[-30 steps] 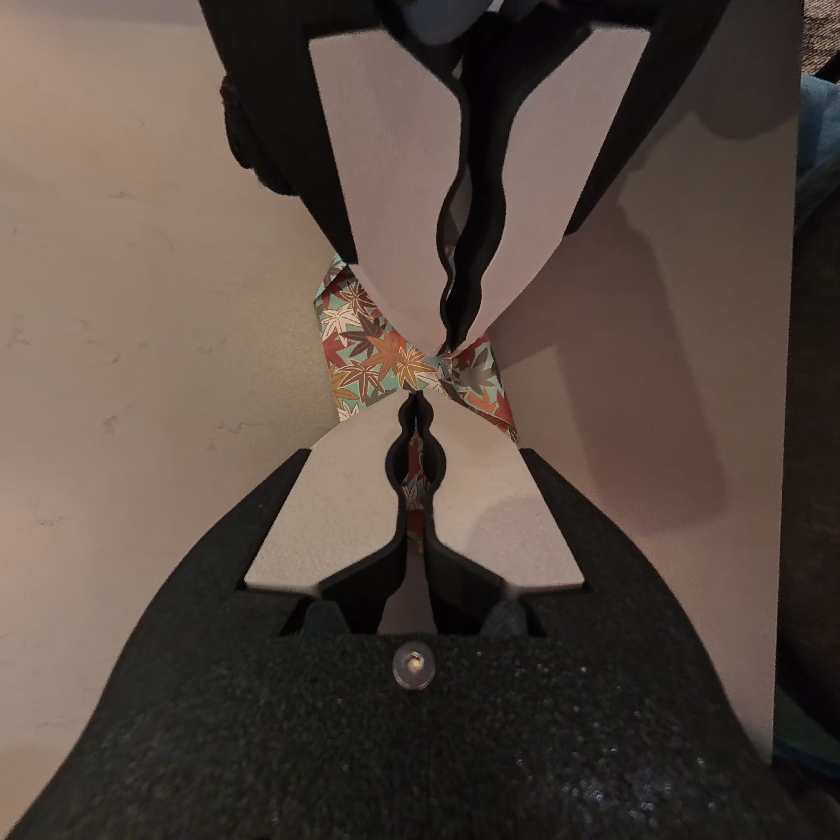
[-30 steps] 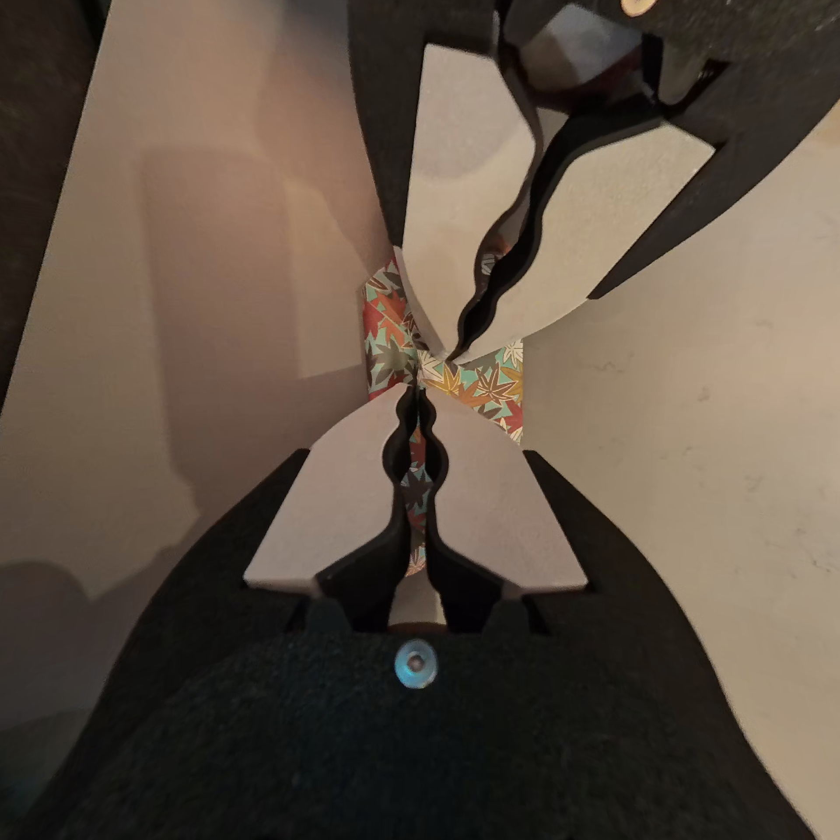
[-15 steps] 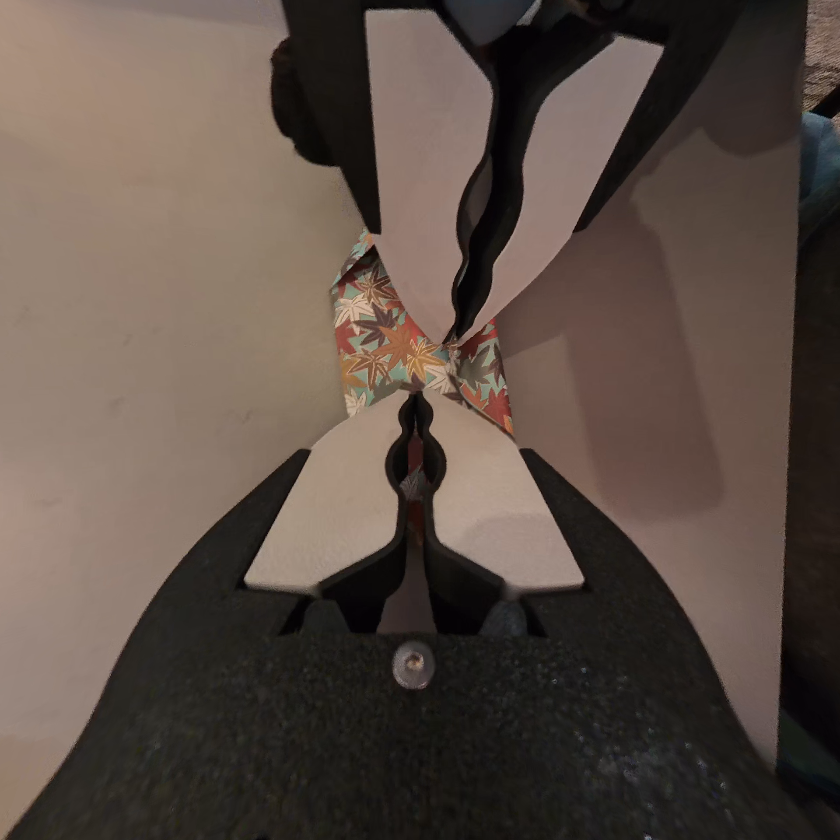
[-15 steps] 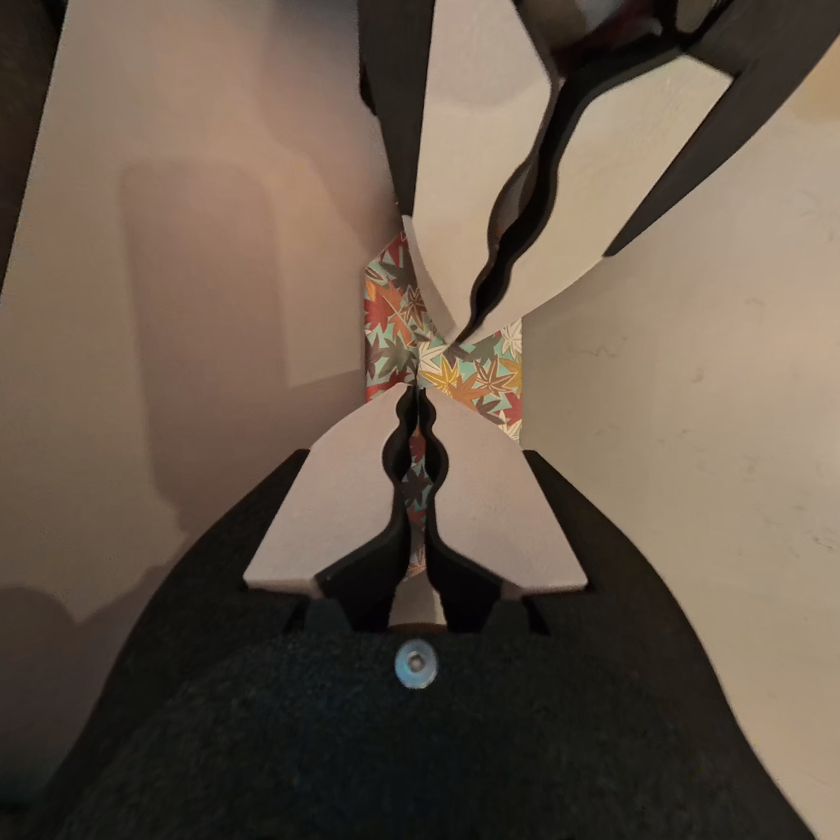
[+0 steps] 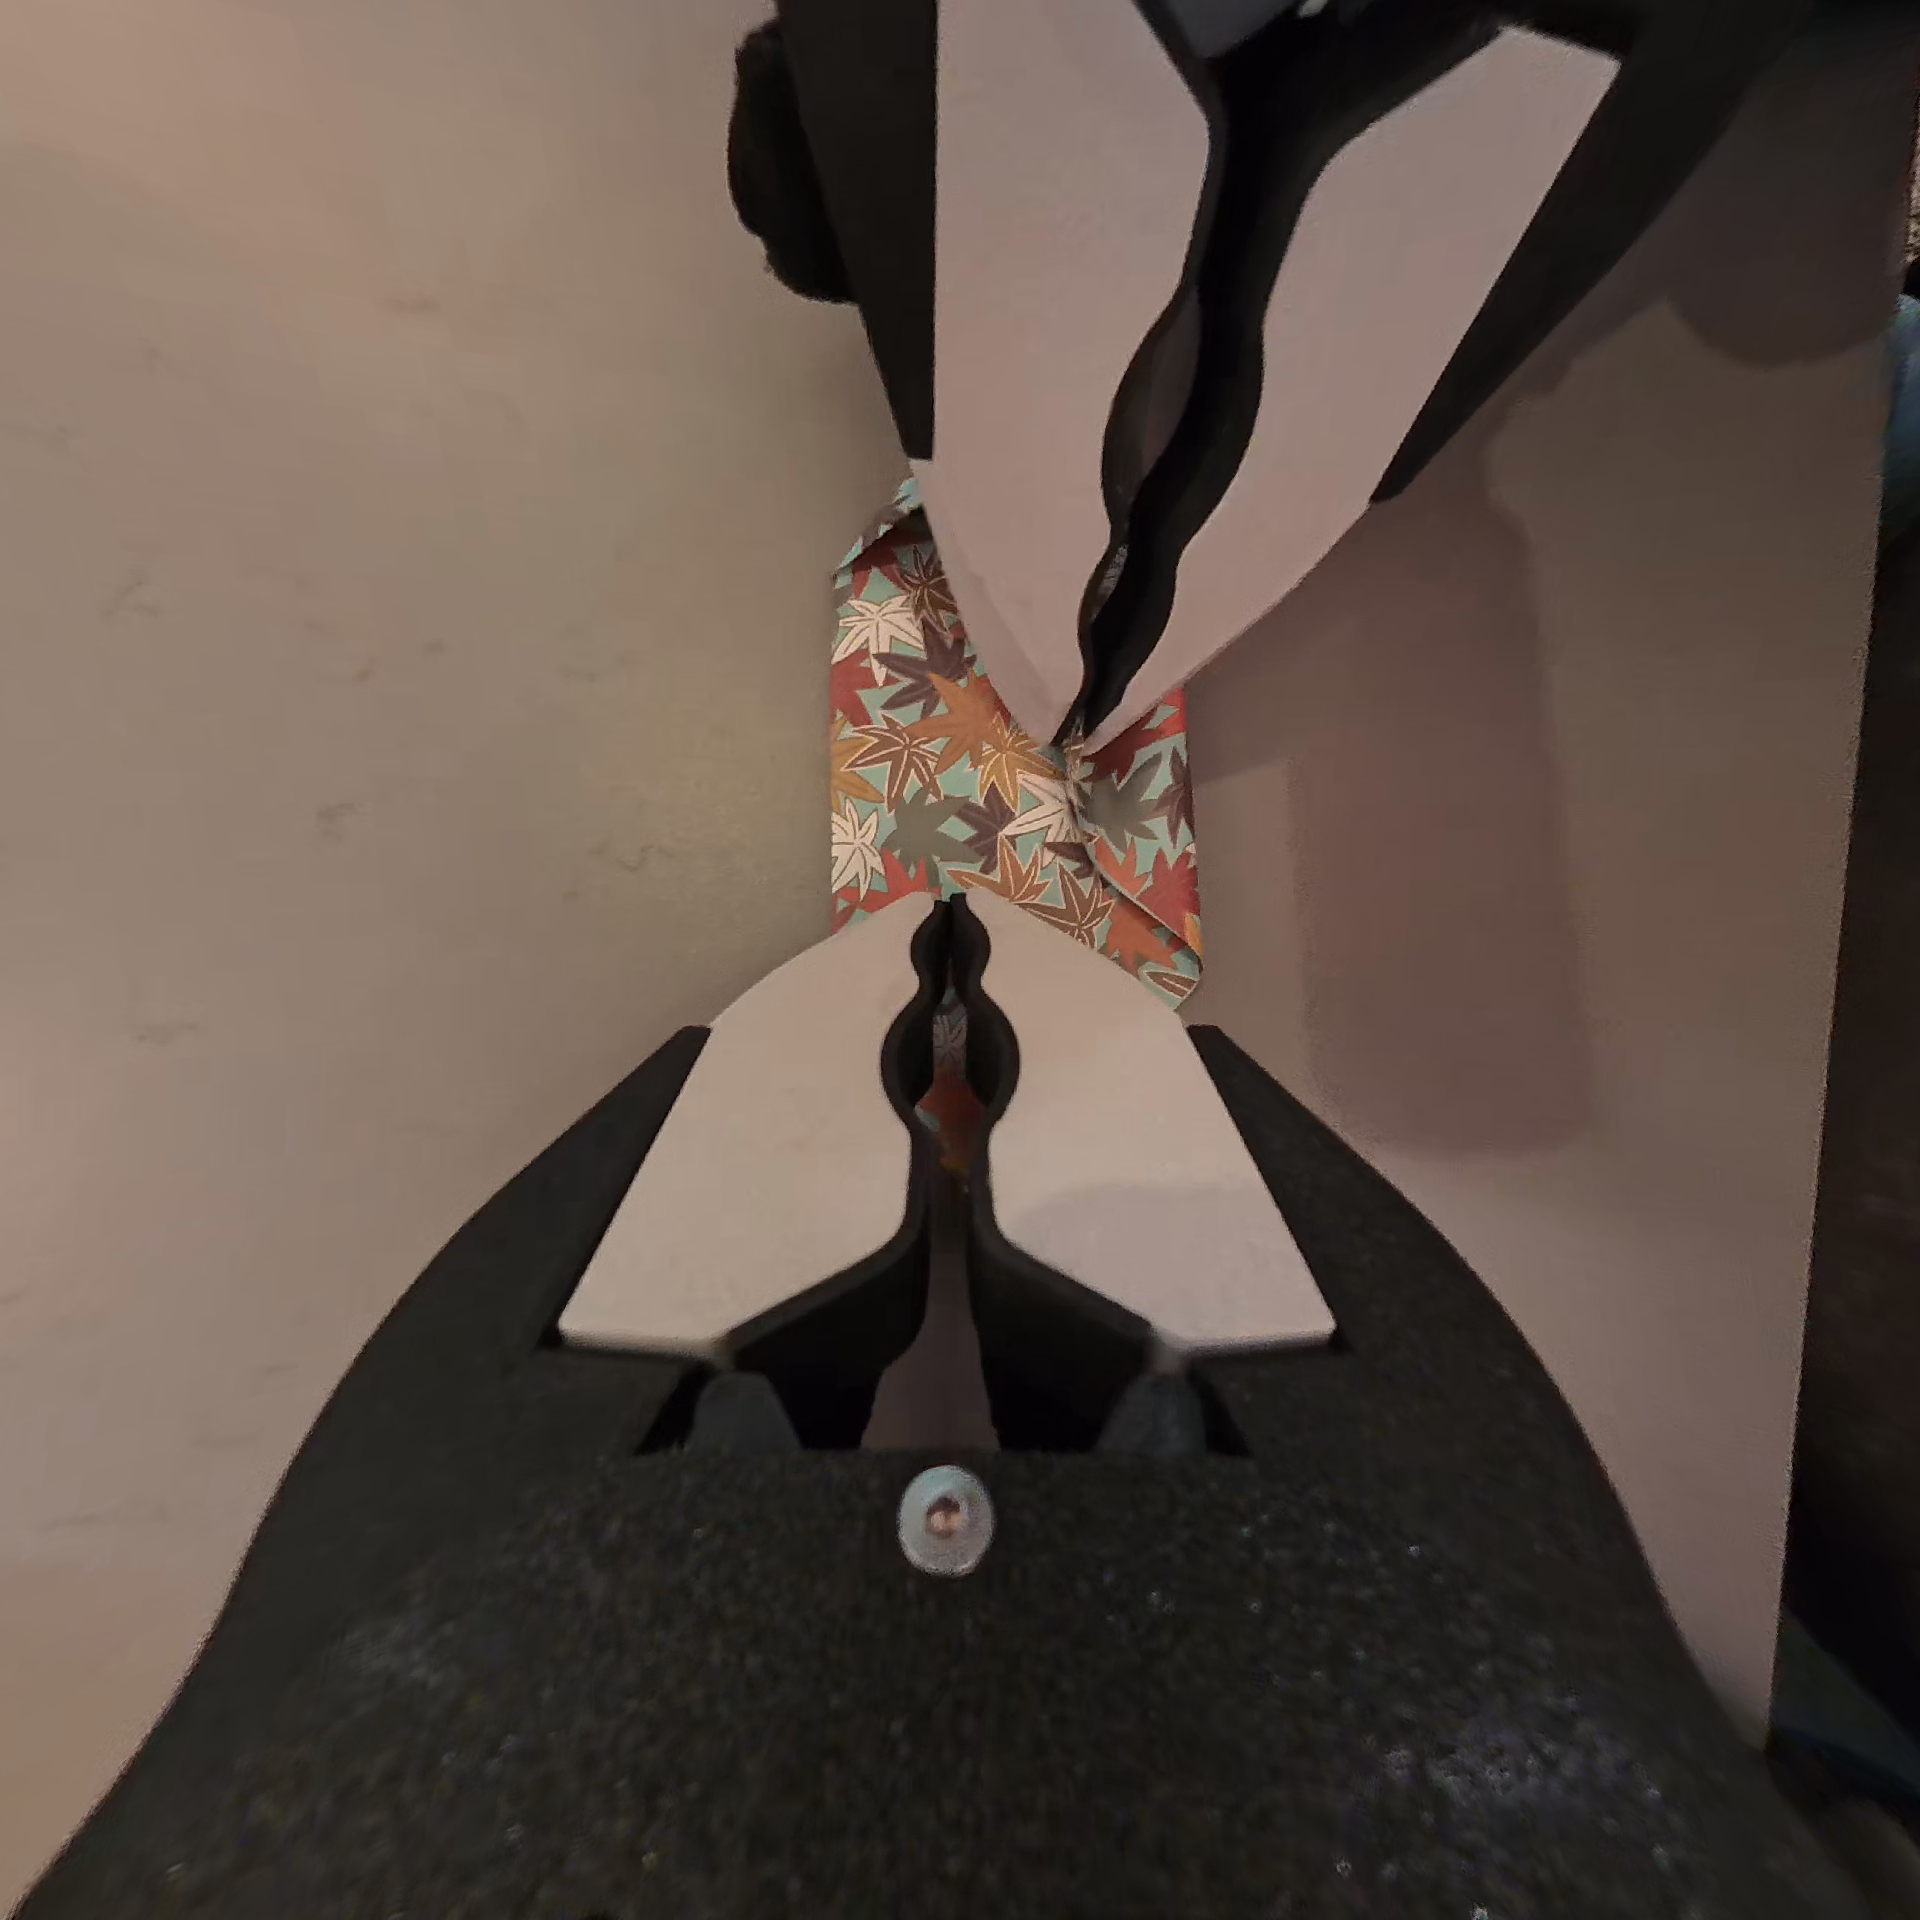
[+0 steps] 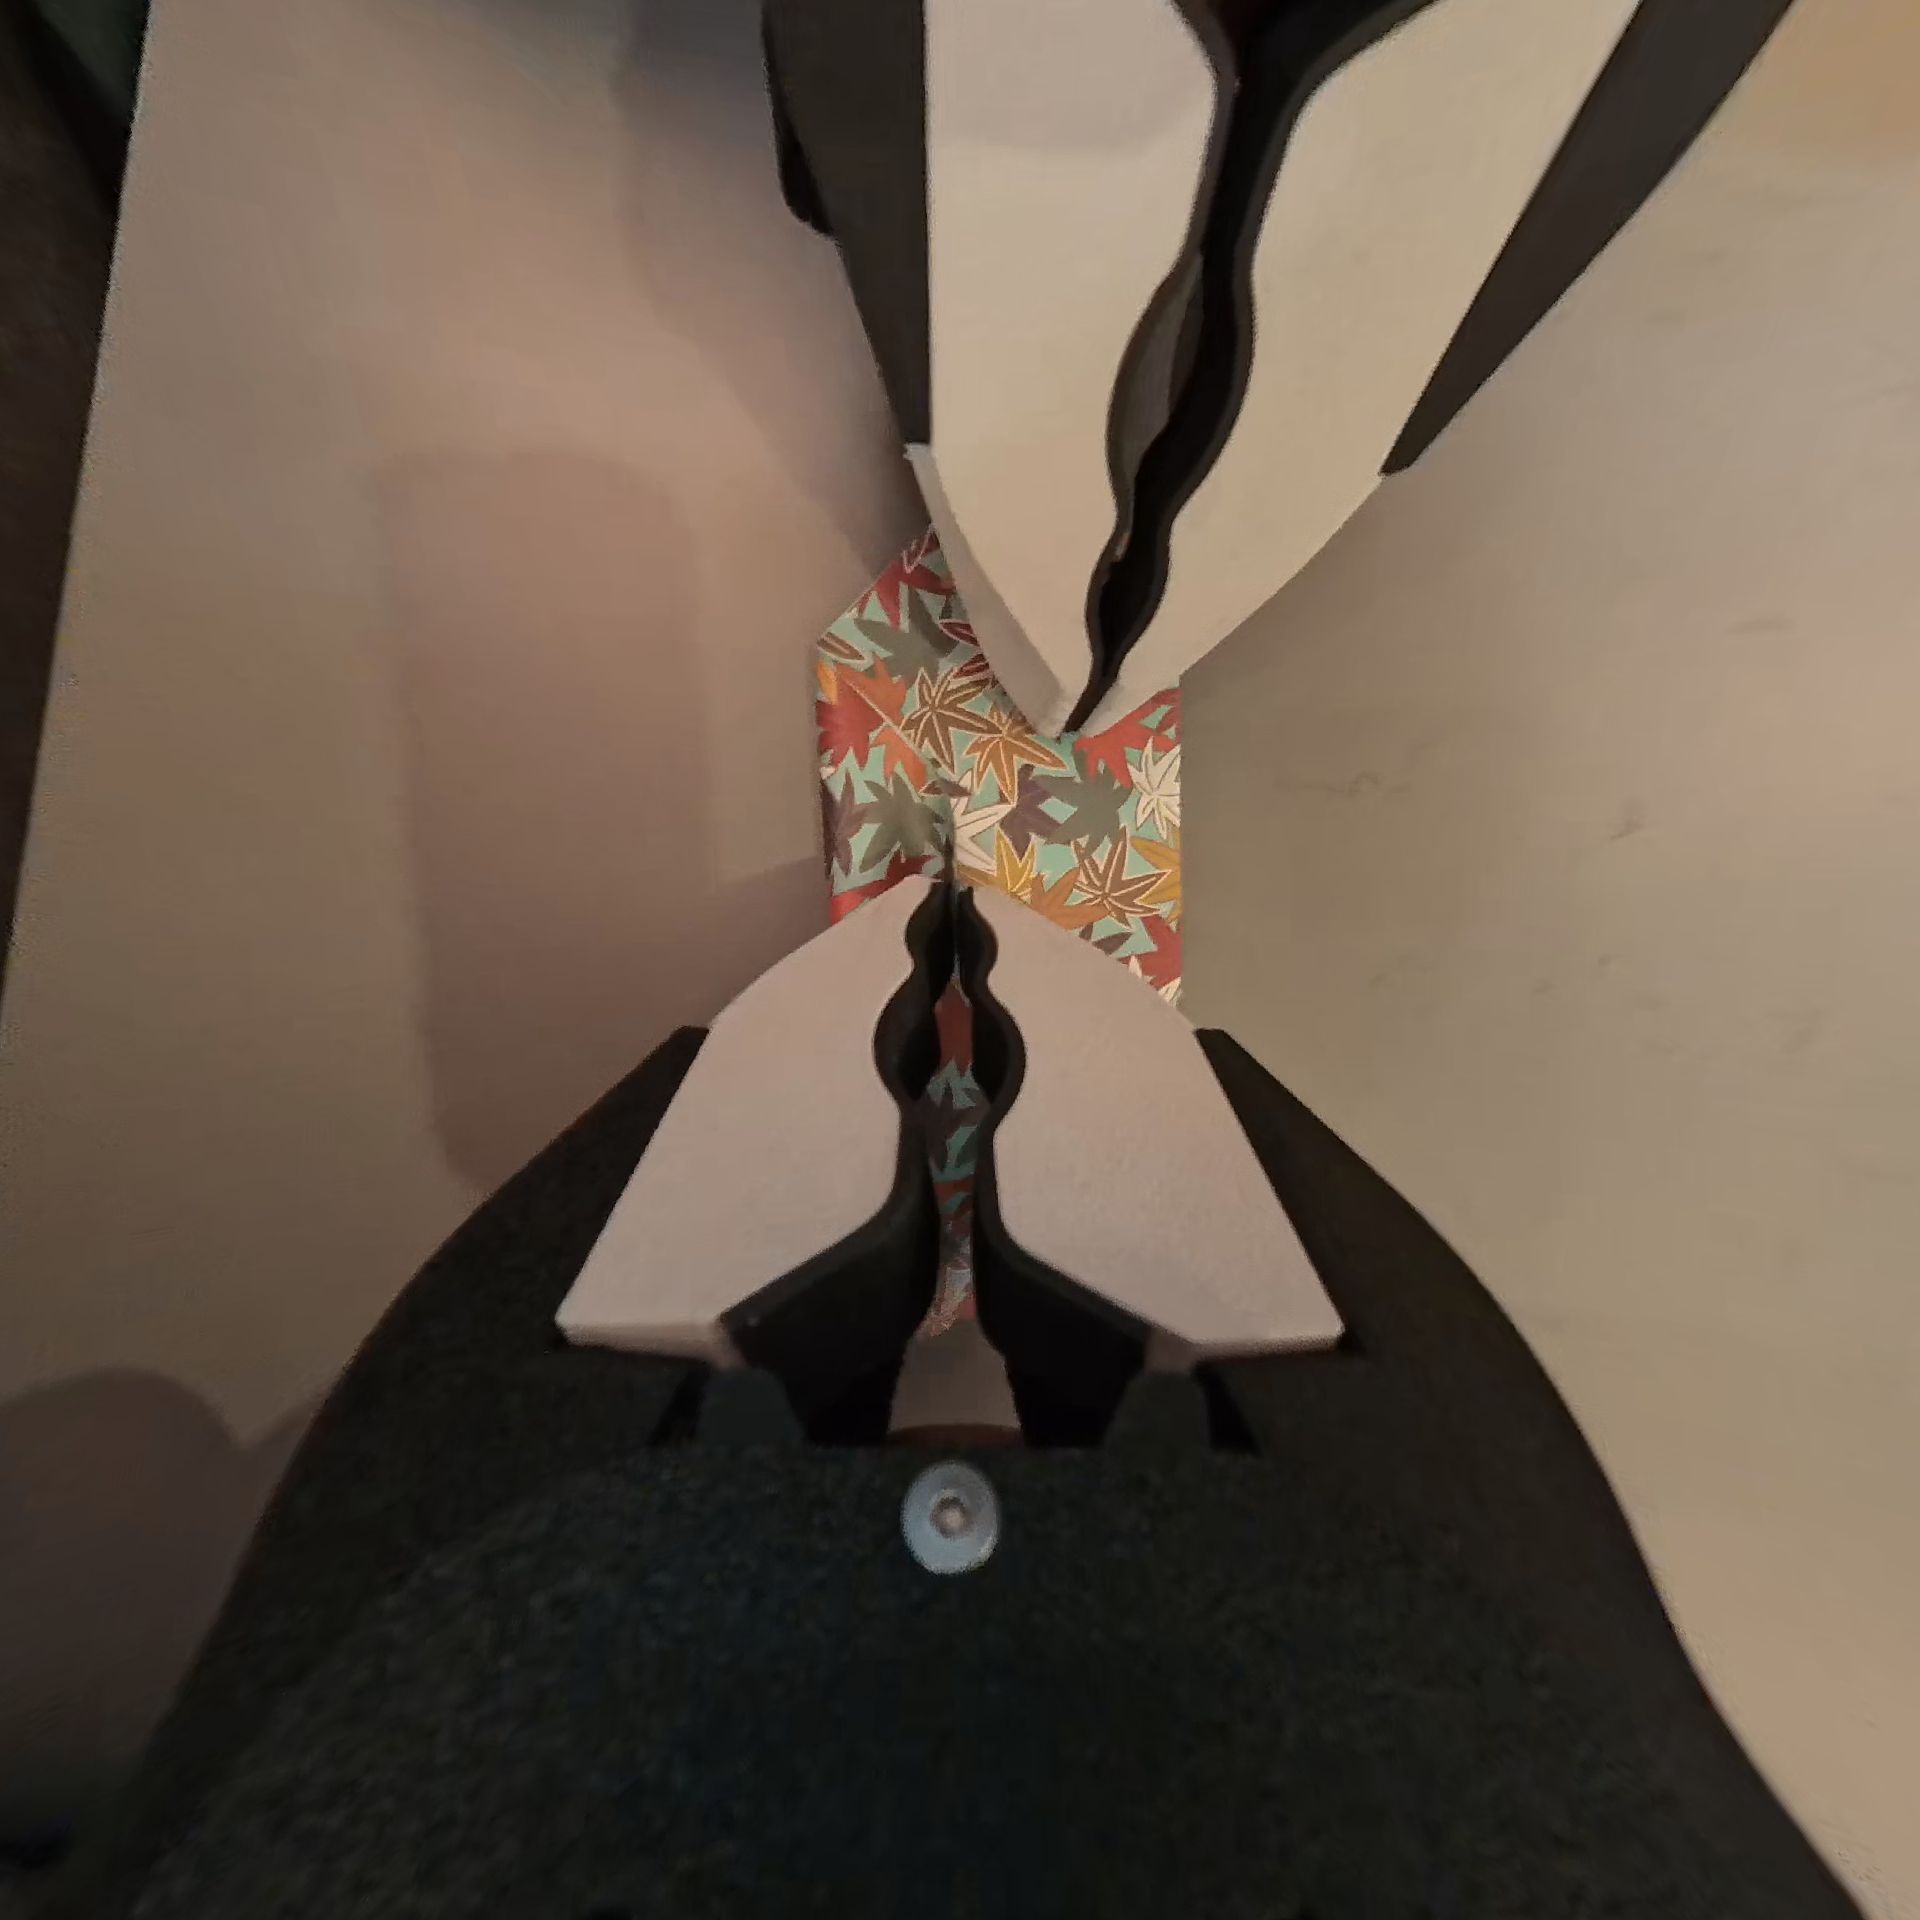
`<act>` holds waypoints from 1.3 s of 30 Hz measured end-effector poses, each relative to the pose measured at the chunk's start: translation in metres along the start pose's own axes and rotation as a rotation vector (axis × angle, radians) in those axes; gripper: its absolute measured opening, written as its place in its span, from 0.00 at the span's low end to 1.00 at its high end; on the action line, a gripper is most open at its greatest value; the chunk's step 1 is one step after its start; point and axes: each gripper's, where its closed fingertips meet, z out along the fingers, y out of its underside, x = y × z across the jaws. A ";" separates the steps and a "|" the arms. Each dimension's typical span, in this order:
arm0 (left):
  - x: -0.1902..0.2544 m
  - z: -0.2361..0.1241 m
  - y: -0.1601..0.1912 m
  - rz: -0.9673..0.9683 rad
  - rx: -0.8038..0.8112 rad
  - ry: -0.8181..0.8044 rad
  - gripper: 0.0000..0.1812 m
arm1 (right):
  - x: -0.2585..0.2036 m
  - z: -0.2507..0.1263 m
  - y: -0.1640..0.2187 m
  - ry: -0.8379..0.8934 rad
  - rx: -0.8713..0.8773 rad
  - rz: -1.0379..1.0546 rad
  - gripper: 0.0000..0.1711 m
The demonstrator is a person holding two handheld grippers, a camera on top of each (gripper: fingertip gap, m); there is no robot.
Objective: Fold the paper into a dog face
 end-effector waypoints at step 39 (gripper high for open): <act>-0.001 -0.004 -0.005 0.043 0.002 -0.051 0.00 | 0.007 0.002 -0.001 0.072 -0.002 -0.052 0.00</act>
